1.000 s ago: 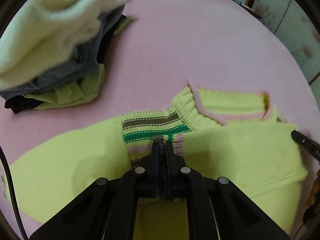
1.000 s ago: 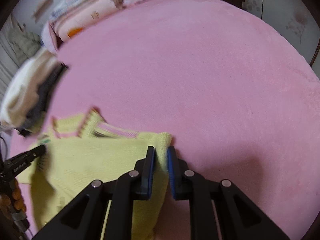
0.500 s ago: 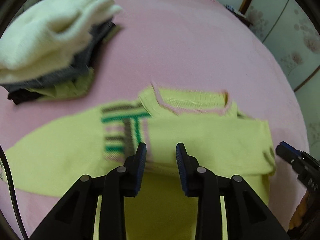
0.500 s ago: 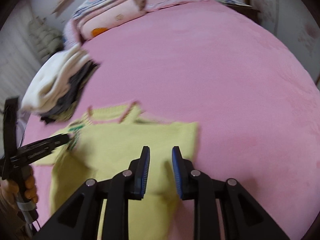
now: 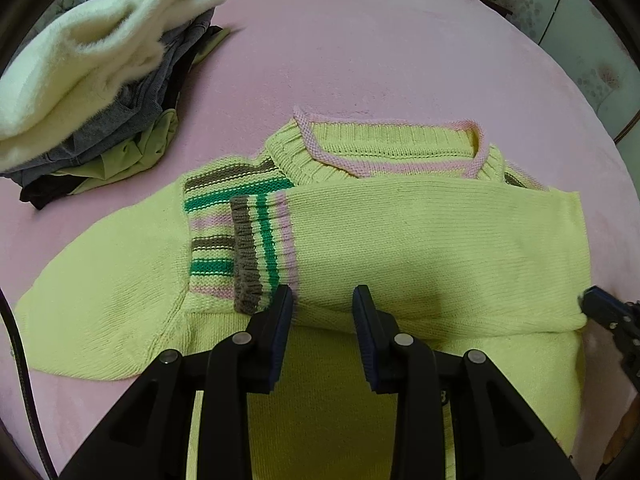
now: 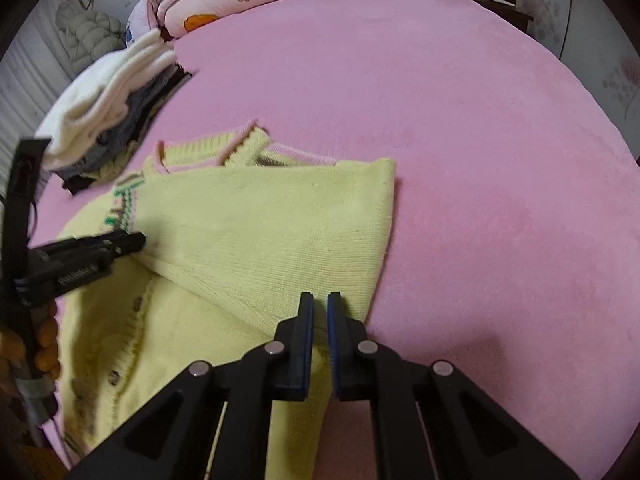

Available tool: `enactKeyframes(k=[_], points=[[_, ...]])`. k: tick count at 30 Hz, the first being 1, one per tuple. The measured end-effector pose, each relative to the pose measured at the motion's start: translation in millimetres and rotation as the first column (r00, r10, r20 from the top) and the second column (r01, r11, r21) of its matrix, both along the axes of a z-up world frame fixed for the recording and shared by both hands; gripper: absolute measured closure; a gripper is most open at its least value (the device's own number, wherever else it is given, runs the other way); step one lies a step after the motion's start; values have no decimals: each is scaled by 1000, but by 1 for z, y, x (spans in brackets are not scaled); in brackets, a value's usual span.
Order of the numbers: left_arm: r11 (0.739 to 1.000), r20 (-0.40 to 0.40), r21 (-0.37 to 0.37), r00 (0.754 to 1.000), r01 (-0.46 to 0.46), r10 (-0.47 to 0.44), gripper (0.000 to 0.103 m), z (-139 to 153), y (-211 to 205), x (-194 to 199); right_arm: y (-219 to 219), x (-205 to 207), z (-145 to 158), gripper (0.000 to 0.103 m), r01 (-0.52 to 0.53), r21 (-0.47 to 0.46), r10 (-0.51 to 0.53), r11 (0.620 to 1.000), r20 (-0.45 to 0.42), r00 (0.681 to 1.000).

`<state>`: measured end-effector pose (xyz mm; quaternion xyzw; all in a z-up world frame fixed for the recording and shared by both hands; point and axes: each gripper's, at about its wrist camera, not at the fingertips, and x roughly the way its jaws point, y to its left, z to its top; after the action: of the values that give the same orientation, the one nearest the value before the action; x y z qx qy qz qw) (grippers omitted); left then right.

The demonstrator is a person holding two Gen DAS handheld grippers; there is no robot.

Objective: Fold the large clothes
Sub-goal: 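Move the left tool to the cuff of the other sleeve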

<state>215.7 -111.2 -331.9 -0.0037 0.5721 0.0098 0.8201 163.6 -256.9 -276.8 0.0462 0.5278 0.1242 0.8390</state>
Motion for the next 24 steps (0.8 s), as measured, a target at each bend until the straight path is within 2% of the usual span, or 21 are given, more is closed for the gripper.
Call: enactKeyframes(k=[1,2,3,9,13,16,18,24], points=[[1000,-8,4,1000,-4,4,65,3,-3,-1,-1,-1,6,98,5,10,-5,1000,8,1000],[1000,-12,4,1000,-8,8,53,7,-4,-2,-4,-3,15,98,10,19,-11,1000,19,1000],[1000,-12,4,1000,-12,12,49,12,-3,-2,-1,-4,19,98,11,21,-11,1000,23,1000],[1000,12,-11,1000,-8,8,45,54,-17,-14,-9,-16,53,95,-12,26,12,1000,31,999],[999,26,-44,999,-21,22,38,90,-27,-25,-8,-24,81,95,-47,25,45,999,41,998],[997,47,-71,998,-41,44,33,127,-5,-29,-6,-30,101,95,-73,37,71,997,43,997],[996,65,-71,996,-54,59,31,154,-6,-34,-3,-34,112,95,-106,46,104,993,54,993],[995,107,-75,991,-70,78,27,197,-2,-56,14,-49,143,94,-191,47,188,980,67,980]])
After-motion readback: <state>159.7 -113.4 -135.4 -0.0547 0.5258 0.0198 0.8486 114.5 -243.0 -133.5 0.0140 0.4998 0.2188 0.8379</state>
